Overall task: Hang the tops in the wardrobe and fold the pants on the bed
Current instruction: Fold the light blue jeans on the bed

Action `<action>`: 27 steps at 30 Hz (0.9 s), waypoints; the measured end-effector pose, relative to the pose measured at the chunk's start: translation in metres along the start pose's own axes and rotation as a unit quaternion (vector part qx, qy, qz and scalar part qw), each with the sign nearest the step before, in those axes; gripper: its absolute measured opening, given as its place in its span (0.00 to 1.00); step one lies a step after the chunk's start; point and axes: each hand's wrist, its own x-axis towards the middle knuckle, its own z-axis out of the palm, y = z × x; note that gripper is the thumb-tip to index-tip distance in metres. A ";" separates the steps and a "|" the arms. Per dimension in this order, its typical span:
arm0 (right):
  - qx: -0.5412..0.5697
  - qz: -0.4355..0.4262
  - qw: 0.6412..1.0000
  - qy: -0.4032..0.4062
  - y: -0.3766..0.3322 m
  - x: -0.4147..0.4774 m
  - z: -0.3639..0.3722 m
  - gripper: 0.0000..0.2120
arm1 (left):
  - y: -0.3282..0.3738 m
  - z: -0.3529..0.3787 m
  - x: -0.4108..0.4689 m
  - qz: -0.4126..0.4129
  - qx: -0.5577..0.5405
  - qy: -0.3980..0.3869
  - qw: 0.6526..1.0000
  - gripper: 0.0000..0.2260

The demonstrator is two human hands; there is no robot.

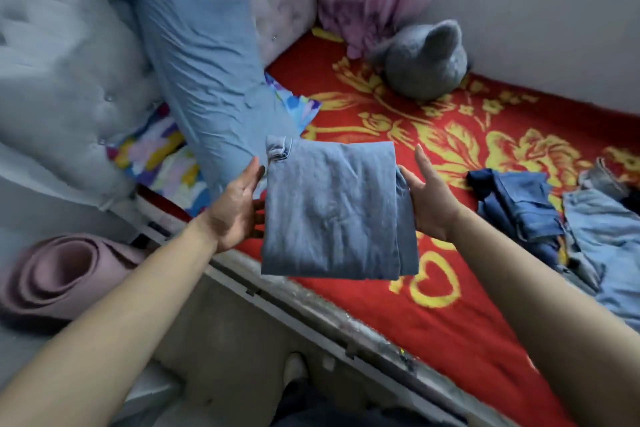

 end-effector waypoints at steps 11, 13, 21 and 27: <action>-0.095 -0.070 0.974 -0.193 -0.025 -0.072 0.107 0.41 | -0.036 0.052 -0.209 0.218 -0.110 0.226 0.943 0.30; -0.095 -0.066 0.968 -0.223 -0.013 -0.085 0.137 0.41 | -0.049 0.052 -0.253 0.234 -0.114 0.262 0.929 0.30; -0.157 -0.051 0.910 -0.382 0.050 -0.169 0.293 0.38 | -0.094 0.041 -0.477 0.289 -0.194 0.369 0.862 0.36; -0.187 -0.056 0.870 -0.452 0.098 -0.250 0.424 0.44 | -0.124 0.023 -0.644 0.340 -0.193 0.391 0.833 0.35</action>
